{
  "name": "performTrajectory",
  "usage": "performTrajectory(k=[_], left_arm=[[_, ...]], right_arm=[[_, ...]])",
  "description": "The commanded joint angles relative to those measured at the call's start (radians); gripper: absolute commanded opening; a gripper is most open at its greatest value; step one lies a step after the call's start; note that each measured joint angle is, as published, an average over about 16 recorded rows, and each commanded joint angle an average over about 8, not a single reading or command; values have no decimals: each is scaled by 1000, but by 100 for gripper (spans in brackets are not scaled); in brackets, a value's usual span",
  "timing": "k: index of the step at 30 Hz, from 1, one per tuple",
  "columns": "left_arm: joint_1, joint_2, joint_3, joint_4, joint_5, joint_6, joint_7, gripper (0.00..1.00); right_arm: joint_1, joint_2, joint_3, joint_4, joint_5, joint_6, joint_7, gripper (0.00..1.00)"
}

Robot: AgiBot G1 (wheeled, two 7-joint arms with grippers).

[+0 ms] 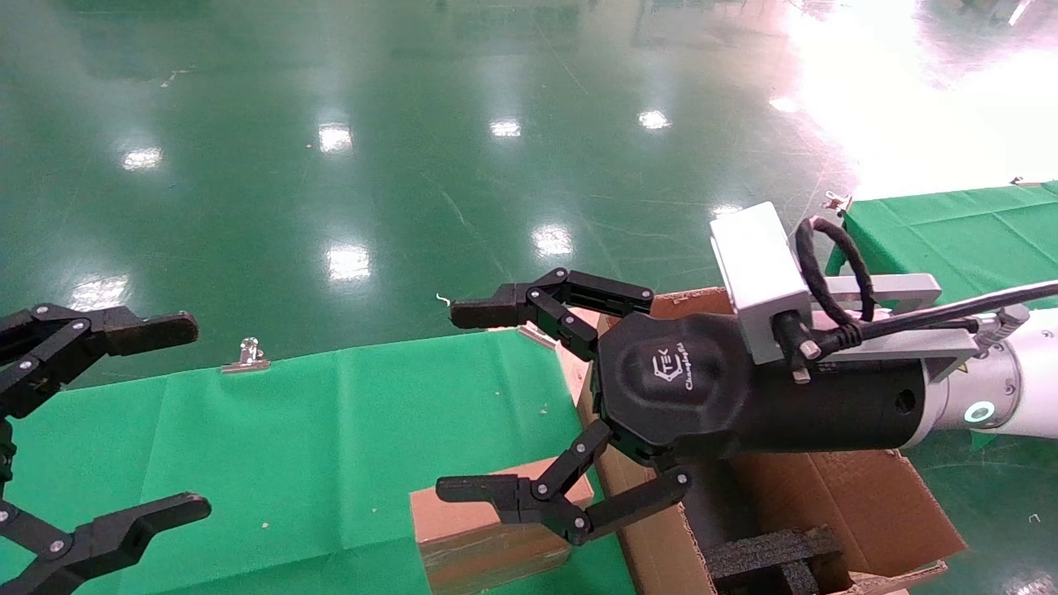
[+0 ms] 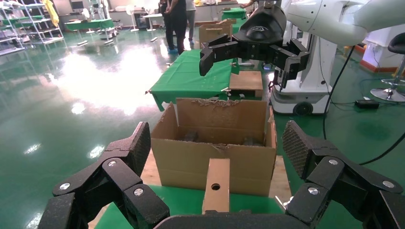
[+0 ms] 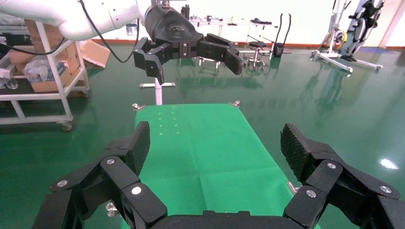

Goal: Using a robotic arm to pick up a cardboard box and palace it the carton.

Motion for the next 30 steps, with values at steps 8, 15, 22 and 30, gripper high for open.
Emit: performTrajectory(k=[8,15,22,30], left_arm=[[0,0,0,0,0,0,0,100],[0,0,0,0,0,0,0,74],[0,0,0,0,0,0,0,0],[0,0,0,0,0,0,0,0]], right_arm=[[0,0,0,0,0,0,0,100],[0,0,0,0,0,0,0,100],[0,0,0,0,0,0,0,100],[2,-2,-2,-2,-7,3,-1,100]])
